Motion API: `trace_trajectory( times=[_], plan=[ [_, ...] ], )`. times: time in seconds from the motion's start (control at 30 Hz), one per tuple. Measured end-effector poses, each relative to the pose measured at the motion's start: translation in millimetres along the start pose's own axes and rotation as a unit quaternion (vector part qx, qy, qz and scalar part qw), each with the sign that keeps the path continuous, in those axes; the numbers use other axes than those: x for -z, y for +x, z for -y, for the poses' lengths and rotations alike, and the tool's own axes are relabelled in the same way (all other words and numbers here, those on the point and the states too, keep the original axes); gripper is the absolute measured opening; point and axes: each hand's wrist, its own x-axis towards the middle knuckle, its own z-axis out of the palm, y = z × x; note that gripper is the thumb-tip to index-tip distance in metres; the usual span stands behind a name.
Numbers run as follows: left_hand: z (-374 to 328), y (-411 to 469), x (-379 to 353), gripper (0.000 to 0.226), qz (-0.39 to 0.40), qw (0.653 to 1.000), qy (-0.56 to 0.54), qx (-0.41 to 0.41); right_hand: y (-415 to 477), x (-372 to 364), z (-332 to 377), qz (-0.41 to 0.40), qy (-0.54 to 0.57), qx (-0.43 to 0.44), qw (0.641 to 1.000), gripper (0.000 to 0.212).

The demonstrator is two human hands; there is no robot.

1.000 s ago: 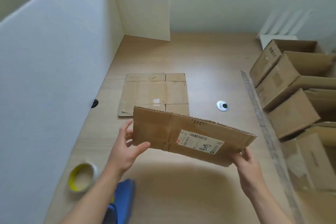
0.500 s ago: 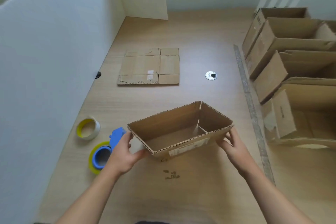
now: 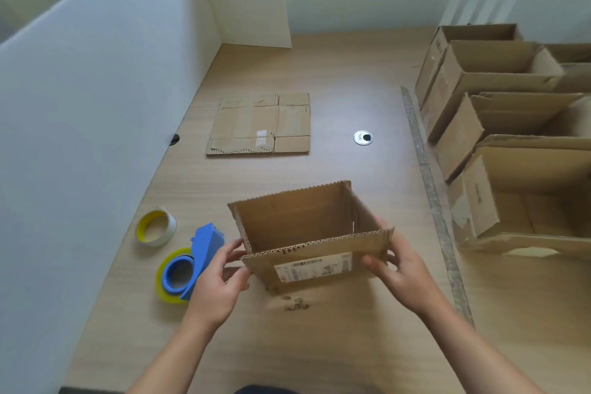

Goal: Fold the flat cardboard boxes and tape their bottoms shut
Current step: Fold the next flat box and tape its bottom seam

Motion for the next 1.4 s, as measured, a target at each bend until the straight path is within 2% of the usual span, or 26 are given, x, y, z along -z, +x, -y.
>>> trace_trajectory(
  times=[0.13, 0.23, 0.33, 0.43, 0.53, 0.6, 0.7, 0.8, 0.9, 1.03, 1.1, 1.27, 1.4],
  plan=[
    [5.5, -10.7, 10.2, 0.072, 0.084, 0.994, 0.059, -0.049, -11.6, -2.3, -4.1, 0.047, -0.062, 0.016, 0.997, 0.058],
    [6.3, -11.1, 11.3, 0.058, 0.108, 0.987, 0.088, -0.082, -16.7, -7.3, -5.7, 0.043, -0.071, 0.022, 0.996, 0.054],
    [6.5, -7.8, 3.7, 0.046, 0.071, 0.989, 0.093, -0.093, -17.2, -11.7, -3.8, 0.027, -0.052, 0.018, 0.998, 0.05],
    [3.8, 0.8, -3.1, 0.029, 0.009, 0.996, 0.042, -0.076, -14.2, -14.2, -1.9, 0.008, -0.038, 0.002, 0.999, 0.04],
    [0.7, 10.0, -7.5, 0.023, -0.025, 0.995, 0.069, -0.067, -8.2, -20.9, 1.8, -0.029, -0.04, -0.021, 0.999, 0.035],
    [-2.4, 16.8, -7.9, 0.043, -0.045, 0.991, 0.108, -0.066, -5.2, -26.3, 3.7, -0.052, -0.053, -0.038, 0.996, 0.047],
    [-16.6, 33.3, -3.9, 0.096, -0.031, 0.985, 0.15, -0.085, -2.9, -32.8, 6.6, -0.07, -0.042, -0.085, 0.993, 0.077],
    [-36.9, 53.6, -1.3, 0.118, 0.018, 0.963, 0.239, -0.118, 0.3, -36.9, 12.0, -0.07, -0.044, -0.097, 0.992, 0.086],
    [-46.2, 66.1, -3.5, 0.102, 0.059, 0.952, 0.278, -0.113, 3.8, -37.4, 17.0, -0.067, -0.058, -0.092, 0.992, 0.087],
    [-30.5, 63.7, -3.7, 0.052, 0.027, 0.954, 0.262, -0.144, 10.9, -35.3, 20.5, -0.061, -0.069, -0.079, 0.993, 0.087],
    [-18.6, 56.2, -6.8, 0.038, 0.015, 0.959, 0.24, -0.147, 14.3, -35.9, 20.8, -0.06, -0.066, -0.08, 0.993, 0.083],
    [-5.0, 43.5, -18.3, 0.031, -0.028, 0.982, 0.152, -0.105, 19.5, -38.8, 16.0, -0.057, -0.096, -0.073, 0.991, 0.064],
    [-4.5, 41.8, -24.7, 0.033, -0.019, 0.988, 0.133, -0.074, 22.2, -48.3, 18.2, -0.06, -0.041, -0.09, 0.993, 0.056]
  ],
)
